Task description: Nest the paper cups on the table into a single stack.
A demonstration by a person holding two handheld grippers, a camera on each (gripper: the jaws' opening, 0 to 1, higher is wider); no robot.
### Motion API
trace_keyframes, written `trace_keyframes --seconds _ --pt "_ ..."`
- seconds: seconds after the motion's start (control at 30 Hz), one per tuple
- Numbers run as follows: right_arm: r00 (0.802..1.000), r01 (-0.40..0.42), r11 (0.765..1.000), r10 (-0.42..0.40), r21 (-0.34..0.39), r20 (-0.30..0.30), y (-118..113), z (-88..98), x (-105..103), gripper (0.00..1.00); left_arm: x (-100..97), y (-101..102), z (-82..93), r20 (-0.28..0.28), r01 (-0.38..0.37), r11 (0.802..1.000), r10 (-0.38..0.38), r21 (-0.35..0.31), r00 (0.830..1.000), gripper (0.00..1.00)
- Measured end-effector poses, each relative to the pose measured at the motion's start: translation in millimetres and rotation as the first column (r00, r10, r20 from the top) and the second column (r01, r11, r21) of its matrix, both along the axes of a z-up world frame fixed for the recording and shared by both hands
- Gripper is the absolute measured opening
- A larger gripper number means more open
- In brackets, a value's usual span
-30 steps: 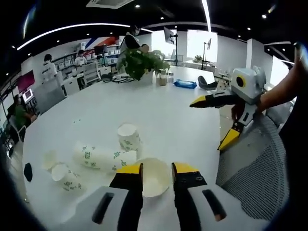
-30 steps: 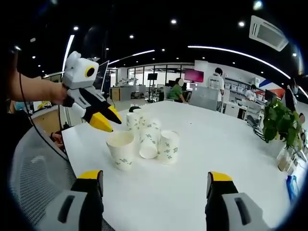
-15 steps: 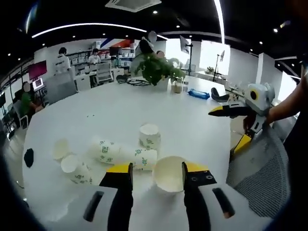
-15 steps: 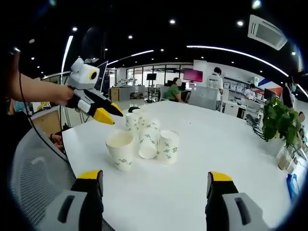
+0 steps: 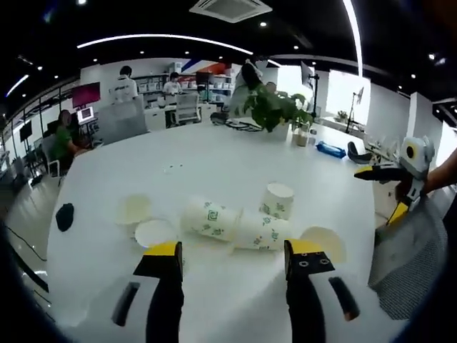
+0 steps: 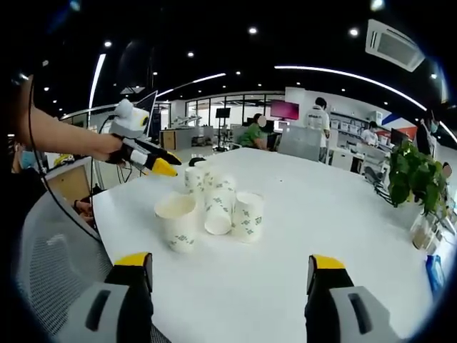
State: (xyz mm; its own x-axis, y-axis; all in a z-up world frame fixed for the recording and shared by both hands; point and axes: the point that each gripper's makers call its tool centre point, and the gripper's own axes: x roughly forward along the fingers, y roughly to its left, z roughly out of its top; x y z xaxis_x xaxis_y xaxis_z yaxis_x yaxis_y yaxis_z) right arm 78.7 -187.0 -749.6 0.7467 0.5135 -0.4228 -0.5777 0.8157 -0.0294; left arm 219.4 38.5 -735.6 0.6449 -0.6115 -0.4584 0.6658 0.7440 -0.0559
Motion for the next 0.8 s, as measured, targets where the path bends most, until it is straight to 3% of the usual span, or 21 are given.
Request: trace_keyframes --seconds 0.17,0.43,0.8 --pt "1.000 0.007 1.000 -0.007 -0.002 -0.004 -1.3 -0.6 0.4 0.90 16.6 10.1 1.5 0.054 -0.075 0.997 0.075 0.010 0.996 0.62" --pt "1.000 0.011 1.000 -0.011 -0.008 -0.011 -1.8 -1.8 0.3 0.89 43.9 25.2 -16.5 0.060 -0.140 0.989 0.137 0.050 0.989 0.62" --pt "1.000 0.021 1.000 -0.021 -0.012 -0.021 -3.6 -3.5 0.5 0.89 67.0 28.1 -38.4 -0.018 -0.202 0.978 0.203 0.044 0.979 0.55"
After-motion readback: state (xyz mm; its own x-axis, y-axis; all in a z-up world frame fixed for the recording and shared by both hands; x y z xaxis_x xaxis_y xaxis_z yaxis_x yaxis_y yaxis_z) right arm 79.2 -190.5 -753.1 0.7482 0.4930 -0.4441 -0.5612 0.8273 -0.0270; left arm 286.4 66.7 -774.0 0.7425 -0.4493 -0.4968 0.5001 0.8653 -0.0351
